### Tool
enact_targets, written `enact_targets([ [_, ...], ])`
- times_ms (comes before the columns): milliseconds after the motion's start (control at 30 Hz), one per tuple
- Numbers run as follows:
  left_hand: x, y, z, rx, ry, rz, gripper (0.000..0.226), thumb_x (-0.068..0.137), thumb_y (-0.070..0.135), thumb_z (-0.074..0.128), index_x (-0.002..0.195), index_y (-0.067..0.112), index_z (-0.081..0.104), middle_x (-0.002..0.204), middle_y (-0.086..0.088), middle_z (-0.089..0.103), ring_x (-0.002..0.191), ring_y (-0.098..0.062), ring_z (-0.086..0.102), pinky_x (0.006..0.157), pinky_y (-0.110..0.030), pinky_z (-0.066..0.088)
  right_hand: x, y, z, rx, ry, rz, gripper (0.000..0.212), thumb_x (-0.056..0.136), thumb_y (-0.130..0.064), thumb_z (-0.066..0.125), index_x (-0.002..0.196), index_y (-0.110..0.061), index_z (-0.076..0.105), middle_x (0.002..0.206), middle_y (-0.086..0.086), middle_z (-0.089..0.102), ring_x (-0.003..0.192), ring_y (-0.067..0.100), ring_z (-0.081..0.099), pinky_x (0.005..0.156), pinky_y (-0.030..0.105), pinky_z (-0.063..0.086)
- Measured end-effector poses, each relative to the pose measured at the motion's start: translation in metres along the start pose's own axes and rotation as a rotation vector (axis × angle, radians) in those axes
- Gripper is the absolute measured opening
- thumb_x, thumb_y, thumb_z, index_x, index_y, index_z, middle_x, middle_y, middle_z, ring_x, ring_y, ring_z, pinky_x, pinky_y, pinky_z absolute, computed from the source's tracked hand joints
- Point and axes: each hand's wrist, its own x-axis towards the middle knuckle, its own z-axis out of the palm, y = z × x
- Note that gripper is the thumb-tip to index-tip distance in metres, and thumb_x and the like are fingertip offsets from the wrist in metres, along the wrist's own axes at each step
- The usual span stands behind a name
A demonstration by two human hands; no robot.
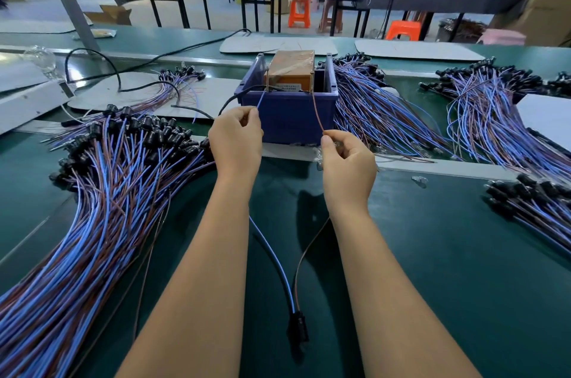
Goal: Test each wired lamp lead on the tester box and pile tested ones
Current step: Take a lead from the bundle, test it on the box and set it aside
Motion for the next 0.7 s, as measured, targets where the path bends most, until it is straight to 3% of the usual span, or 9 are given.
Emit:
enact_targets([
  [233,0.0025,-0.0013,0.0017,-0.022,-0.066,-0.004,0.02,0.099,0.019,0.053,0.092,0.016,0.072,0.062,0.006,0.061,0.056,-0.005,0.05,0.055,-0.014,0.04,0.0006,0.0001,0.0012,0.011,-0.001,-0.001,0.012,0.092,-0.023,0.061,0.086,-0.031,0.068,0.07,-0.007,0.063,0.067,0.012,0.056,0.063,0.026,0.046],
  [367,0.003,-0.0022,0.0015,-0.006,-0.077,0.023,0.022,0.098,0.017,0.054,0.088,0.012,0.073,0.062,0.002,0.061,0.063,-0.015,0.052,0.061,-0.024,0.043,0.0014,-0.0003,0.0016,0.018,-0.001,0.005,0.013,0.092,-0.022,0.061,0.085,-0.032,0.067,0.069,-0.006,0.063,0.066,0.014,0.056,0.063,0.029,0.047],
  [700,0.0041,-0.0012,0.0029,0.002,-0.09,0.09,0.02,0.099,0.019,0.055,0.101,0.013,0.075,0.062,0.01,0.058,0.058,-0.006,0.05,0.053,-0.008,0.037,0.0006,-0.0015,0.0008,0.02,0.001,0.008,0.013,0.092,-0.022,0.061,0.086,-0.032,0.068,0.073,-0.003,0.065,0.071,0.022,0.063,0.068,0.037,0.052],
])
